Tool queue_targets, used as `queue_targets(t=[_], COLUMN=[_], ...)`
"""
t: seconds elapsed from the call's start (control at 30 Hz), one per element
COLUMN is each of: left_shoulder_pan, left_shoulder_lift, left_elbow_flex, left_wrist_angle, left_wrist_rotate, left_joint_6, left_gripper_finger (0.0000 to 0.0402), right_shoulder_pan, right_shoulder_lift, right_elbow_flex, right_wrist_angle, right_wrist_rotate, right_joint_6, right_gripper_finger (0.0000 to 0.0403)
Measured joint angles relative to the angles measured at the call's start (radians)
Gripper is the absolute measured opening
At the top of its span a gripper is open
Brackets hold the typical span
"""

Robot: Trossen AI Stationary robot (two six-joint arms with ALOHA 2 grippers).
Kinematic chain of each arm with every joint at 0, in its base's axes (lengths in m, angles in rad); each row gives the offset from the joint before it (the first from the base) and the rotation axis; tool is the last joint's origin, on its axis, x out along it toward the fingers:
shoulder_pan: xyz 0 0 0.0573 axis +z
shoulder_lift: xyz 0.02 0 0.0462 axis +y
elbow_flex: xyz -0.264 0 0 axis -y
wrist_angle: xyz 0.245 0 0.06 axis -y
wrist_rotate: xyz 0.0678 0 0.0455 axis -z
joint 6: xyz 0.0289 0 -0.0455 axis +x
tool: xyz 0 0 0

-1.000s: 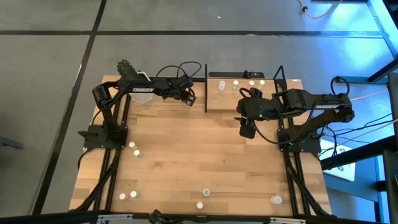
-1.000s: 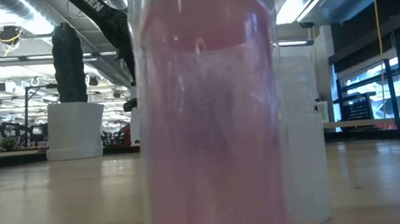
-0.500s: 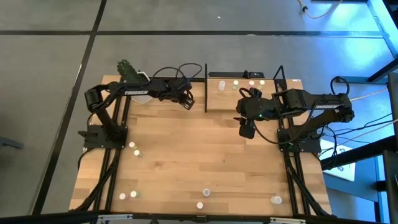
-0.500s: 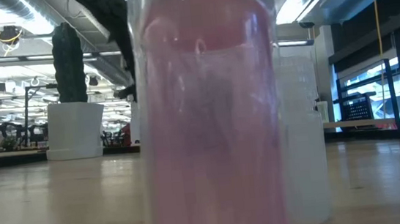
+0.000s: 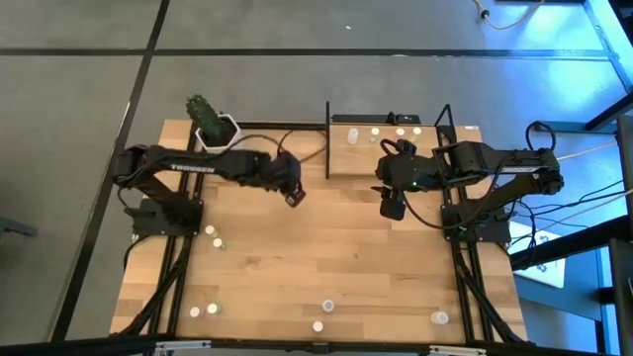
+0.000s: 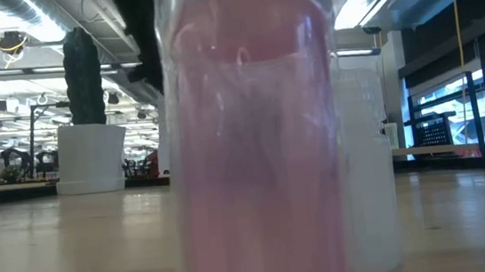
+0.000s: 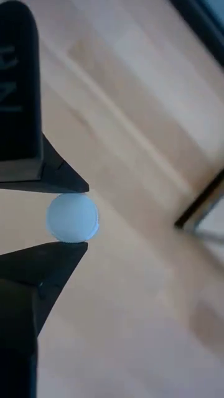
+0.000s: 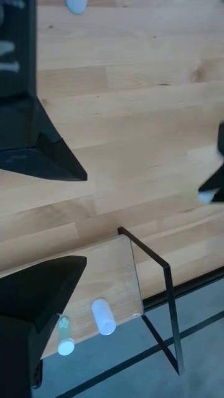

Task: Pick and place medicine bottles onto shelf by color
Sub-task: Put the top yellow pill bottle on the shelf aligned with the other yellow pill bottle

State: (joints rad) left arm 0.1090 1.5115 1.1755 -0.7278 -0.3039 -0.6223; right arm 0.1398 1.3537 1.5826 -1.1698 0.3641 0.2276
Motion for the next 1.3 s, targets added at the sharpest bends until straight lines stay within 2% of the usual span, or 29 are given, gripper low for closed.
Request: queue_targets(t=[0.23,0.37,0.77,0.87,1.03,1.17,1.3], left_shoulder_pan=[-0.186,-0.256,-0.319,-0.319,-0.308,-0.288,-0.26], left_shoulder_lift=[-0.01,0.004,0.015,0.038,0.106,0.178,0.272], left_elbow_flex=[0.0,0.0,0.0,0.0,0.021,0.131,0.299], left_wrist_angle=[0.011,0.045,0.165,0.204,0.292,0.253,0.142], left_wrist_rotate=[-0.077,-0.083,-0.086,-0.077,-0.001,0.021,0.086], left_joint_6=[-0.07,-0.08,-0.084,-0.083,-0.052,0.059,0.198], left_gripper_finger=[0.0099,0.0099,0.0098,0.0098,0.0098,0.0098,0.0098], right_shoulder_pan=[0.0,0.0,0.0,0.0,0.002,0.009,0.017], right_shoulder_lift=[0.0,0.0,-0.001,-0.001,-0.002,-0.002,-0.002], right_elbow_flex=[0.0,0.0,0.0,0.0,0.0,0.0,0.0], right_wrist_angle=[0.002,0.005,0.018,0.03,0.049,0.054,0.053], right_wrist_rotate=[0.0,0.0,-0.006,-0.089,-0.283,-0.401,-0.419], right_joint_6=[0.0,0.0,-0.026,-0.056,-0.131,-0.159,-0.155], right_gripper_finger=[0.0209,0.0209,0.0209,0.0209,0.0209,0.0209,0.0209])
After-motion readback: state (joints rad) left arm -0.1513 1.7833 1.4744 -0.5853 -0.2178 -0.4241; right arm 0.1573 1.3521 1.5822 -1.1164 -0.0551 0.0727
